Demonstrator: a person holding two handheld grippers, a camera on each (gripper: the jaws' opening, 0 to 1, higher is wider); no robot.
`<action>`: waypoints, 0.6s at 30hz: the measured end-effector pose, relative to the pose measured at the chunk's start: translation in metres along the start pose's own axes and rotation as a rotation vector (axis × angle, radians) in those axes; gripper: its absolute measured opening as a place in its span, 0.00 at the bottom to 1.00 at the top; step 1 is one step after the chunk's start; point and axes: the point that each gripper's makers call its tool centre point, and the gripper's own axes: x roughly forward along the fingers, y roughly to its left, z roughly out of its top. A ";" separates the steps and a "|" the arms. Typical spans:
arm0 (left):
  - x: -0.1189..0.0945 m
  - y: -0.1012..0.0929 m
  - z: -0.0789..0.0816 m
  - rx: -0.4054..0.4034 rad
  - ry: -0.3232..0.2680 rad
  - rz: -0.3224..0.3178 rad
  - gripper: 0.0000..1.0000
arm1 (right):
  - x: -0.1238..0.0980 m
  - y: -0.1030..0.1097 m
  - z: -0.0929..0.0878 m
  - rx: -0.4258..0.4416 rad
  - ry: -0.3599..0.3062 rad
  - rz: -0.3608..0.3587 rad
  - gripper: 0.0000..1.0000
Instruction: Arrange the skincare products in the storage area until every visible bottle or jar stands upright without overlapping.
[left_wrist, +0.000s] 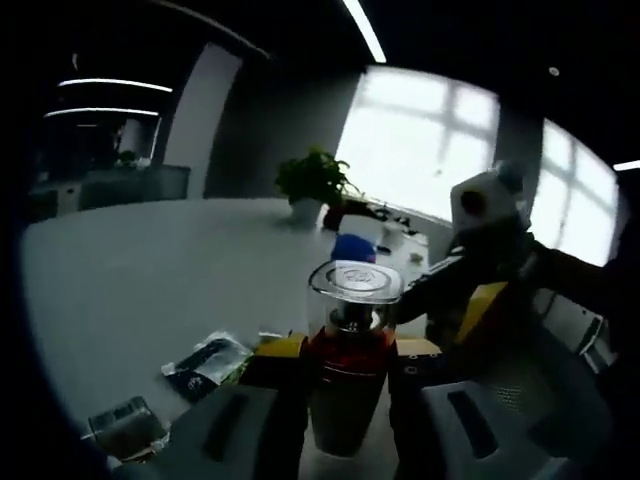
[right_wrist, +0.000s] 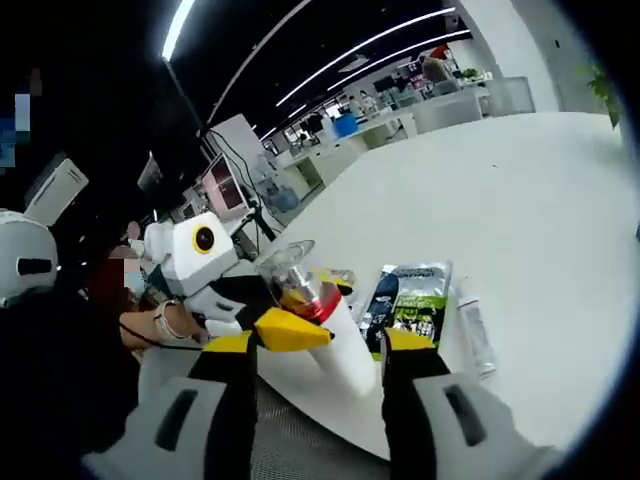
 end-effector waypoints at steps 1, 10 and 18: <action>0.000 0.000 -0.001 0.002 -0.001 0.002 0.27 | 0.002 -0.001 0.002 -0.027 -0.009 -0.013 0.51; 0.002 -0.006 -0.010 0.029 0.014 -0.015 0.27 | 0.030 -0.003 0.009 -0.098 -0.040 -0.063 0.49; 0.005 -0.011 -0.013 0.046 0.021 -0.035 0.26 | 0.038 0.005 0.009 -0.149 -0.025 -0.034 0.41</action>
